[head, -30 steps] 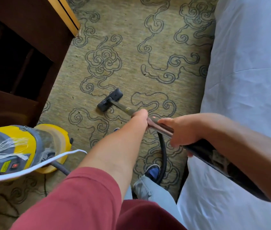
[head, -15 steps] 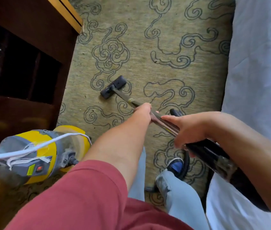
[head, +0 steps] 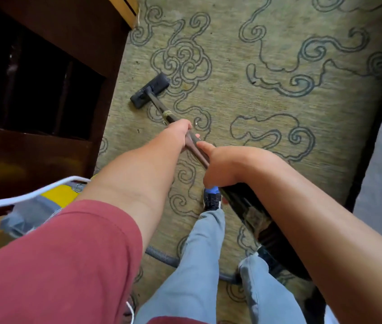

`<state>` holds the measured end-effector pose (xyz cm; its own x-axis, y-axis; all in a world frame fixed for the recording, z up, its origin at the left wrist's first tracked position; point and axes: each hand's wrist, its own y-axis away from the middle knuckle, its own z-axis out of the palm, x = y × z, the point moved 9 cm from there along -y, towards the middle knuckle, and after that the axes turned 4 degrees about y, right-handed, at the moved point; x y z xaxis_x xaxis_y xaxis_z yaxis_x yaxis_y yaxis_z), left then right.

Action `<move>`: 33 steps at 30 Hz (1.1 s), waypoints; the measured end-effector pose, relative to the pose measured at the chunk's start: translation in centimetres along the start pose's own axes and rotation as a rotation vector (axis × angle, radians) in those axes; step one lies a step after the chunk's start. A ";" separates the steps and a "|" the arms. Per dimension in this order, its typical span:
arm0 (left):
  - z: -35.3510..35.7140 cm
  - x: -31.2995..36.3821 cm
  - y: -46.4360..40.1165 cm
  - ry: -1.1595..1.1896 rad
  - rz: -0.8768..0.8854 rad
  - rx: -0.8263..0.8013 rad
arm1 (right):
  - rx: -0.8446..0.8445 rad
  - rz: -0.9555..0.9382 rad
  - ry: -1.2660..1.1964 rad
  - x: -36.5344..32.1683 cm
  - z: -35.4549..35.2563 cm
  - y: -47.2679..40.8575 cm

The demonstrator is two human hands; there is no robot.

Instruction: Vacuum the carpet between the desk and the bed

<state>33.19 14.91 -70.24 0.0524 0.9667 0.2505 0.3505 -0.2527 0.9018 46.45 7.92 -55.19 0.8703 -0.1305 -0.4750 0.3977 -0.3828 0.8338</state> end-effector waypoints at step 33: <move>-14.6 -2.4 -0.5 -0.351 -0.076 -0.024 | -0.182 0.021 0.312 -13.6 1.4 -0.4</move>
<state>19.23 12.16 -66.11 0.3465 0.9367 0.0505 0.3433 -0.1767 0.9224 34.10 8.57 -49.43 0.9145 0.1598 -0.3717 0.3994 -0.2098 0.8925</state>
